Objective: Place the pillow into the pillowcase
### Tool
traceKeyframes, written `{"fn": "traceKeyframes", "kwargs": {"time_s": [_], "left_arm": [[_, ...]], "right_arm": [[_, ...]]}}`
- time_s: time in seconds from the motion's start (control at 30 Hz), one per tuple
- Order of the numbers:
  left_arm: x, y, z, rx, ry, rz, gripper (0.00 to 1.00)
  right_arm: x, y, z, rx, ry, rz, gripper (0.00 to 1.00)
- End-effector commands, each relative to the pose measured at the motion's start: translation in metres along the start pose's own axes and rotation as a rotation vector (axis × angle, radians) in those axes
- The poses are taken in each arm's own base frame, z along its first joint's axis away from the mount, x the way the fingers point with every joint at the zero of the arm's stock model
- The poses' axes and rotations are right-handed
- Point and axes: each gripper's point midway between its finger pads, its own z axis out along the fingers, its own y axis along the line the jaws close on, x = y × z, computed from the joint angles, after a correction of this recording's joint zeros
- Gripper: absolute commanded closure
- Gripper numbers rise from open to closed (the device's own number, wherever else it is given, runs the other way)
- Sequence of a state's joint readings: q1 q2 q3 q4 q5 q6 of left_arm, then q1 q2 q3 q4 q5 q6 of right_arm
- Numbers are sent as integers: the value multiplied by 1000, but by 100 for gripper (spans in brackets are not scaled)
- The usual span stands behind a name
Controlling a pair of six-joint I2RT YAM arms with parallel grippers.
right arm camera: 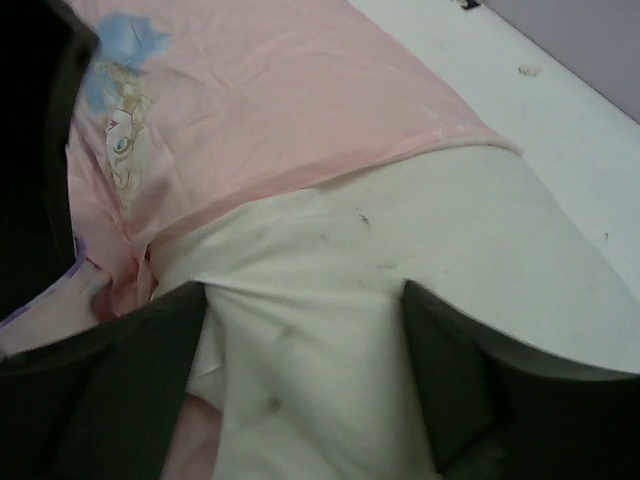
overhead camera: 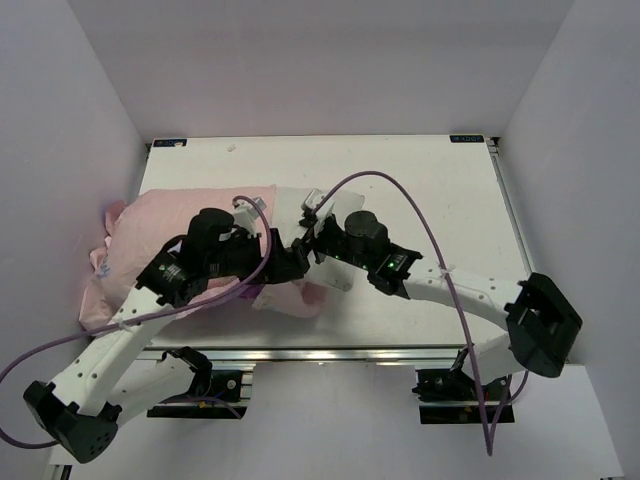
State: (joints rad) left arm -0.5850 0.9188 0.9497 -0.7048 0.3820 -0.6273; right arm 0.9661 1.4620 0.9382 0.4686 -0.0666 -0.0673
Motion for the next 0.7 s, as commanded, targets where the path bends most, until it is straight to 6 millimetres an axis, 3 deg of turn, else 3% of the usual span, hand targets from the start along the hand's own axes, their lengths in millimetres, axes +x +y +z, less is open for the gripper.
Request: {"fn": "traceKeyframes", "kwargs": {"time_s": [0.0,0.03,0.07,0.13,0.17,0.2,0.23,0.27,0.3,0.4,0.47,0.6,0.67], "left_arm": [[-16,-28,-38,34,-51,98,10],[-20,-32,-45,31,-71,108,10],[-30,-38,-56,21,-109,124,10],[-39,-43,-68,3,-146,139,4],[-39,-40,-74,-31,-143,133,4],[-52,-41,-82,-71,-181,135,4],[-56,-37,-86,-114,-187,130,3],[-54,-27,-90,-176,-176,111,3],[-67,-17,-96,-257,-232,106,2],[-79,12,-83,-425,-230,64,2],[-87,23,-57,-472,-191,53,4],[-103,39,-22,-542,-164,59,5],[-115,48,-6,-590,-165,68,8]], "right_arm": [[-22,-4,-23,36,13,74,11],[-34,-10,-30,69,4,104,11],[-22,-12,-38,84,66,128,11],[-27,-21,-54,117,68,206,11],[-15,-23,-64,131,114,233,11],[-12,-30,-71,155,127,279,11],[-17,-34,-82,174,118,311,11],[-2,-37,-91,206,174,356,11],[3,-52,-100,263,182,433,11],[30,-76,-126,364,258,581,11],[46,-80,-132,368,294,676,11],[71,-84,-128,336,357,778,11],[74,-85,-121,308,356,835,11]]}}
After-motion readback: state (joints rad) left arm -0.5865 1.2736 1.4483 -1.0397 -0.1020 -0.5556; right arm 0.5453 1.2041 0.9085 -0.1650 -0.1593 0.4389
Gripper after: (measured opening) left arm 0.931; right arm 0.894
